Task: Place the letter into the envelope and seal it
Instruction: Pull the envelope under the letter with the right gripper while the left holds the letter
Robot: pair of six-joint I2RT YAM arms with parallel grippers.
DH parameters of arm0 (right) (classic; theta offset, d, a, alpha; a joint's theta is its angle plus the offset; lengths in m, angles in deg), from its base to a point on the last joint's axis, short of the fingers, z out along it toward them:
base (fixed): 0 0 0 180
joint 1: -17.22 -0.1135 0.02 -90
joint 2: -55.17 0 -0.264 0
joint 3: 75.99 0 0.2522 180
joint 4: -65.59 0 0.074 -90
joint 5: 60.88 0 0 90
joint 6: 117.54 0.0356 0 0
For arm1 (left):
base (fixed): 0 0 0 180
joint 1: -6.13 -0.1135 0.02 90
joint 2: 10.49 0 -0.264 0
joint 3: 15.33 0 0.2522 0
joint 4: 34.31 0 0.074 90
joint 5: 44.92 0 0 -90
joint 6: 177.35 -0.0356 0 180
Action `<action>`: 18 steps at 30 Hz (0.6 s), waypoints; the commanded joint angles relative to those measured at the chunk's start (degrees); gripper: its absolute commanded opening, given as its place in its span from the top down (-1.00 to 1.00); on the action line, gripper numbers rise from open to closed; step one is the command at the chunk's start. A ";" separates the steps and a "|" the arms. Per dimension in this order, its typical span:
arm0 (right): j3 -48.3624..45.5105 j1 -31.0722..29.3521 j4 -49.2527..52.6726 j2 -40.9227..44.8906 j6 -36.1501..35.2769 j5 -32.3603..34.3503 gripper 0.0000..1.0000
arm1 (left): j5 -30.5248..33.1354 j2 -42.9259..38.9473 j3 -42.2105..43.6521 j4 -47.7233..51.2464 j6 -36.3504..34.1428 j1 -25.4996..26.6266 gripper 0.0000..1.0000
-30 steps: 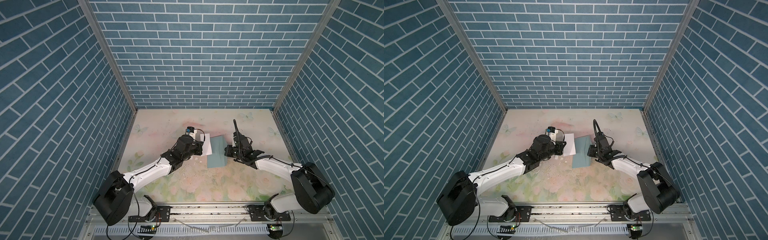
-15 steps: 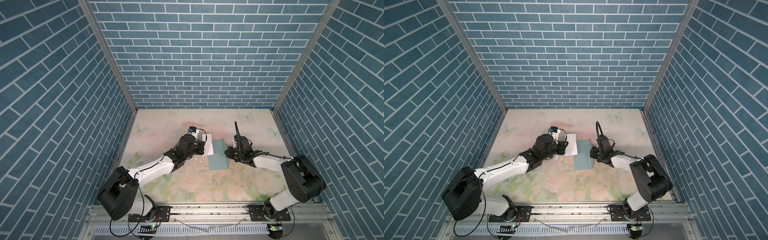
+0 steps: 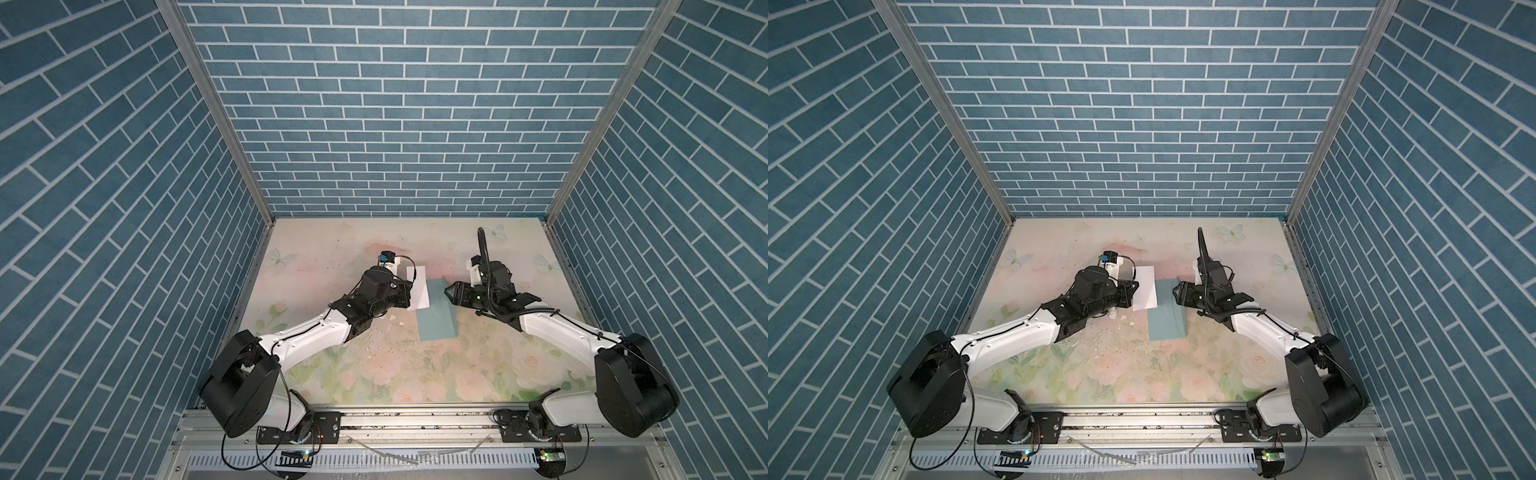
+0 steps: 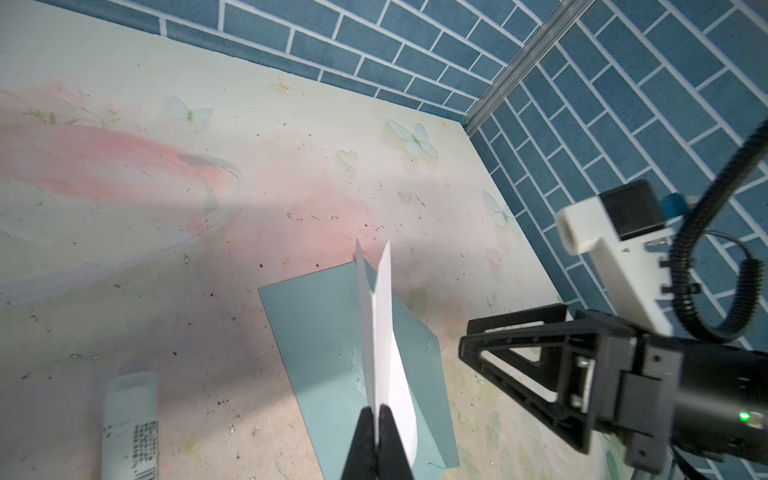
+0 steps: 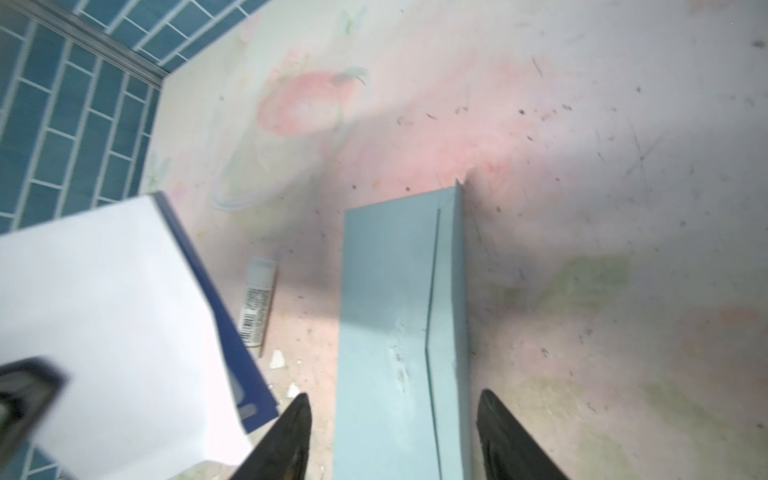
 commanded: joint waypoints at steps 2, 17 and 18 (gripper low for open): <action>2.14 -2.35 -0.72 0.56 2.88 -2.76 -0.04 | 2.82 -1.20 0.21 0.25 -0.44 0.31 1.00; 3.24 -0.30 2.32 -8.77 1.81 2.05 0.63 | 2.45 -1.31 0.66 0.33 -0.44 0.30 1.00; 3.32 -0.11 2.36 -9.34 1.80 1.88 0.63 | 2.37 -1.29 0.66 0.31 -0.49 0.29 1.00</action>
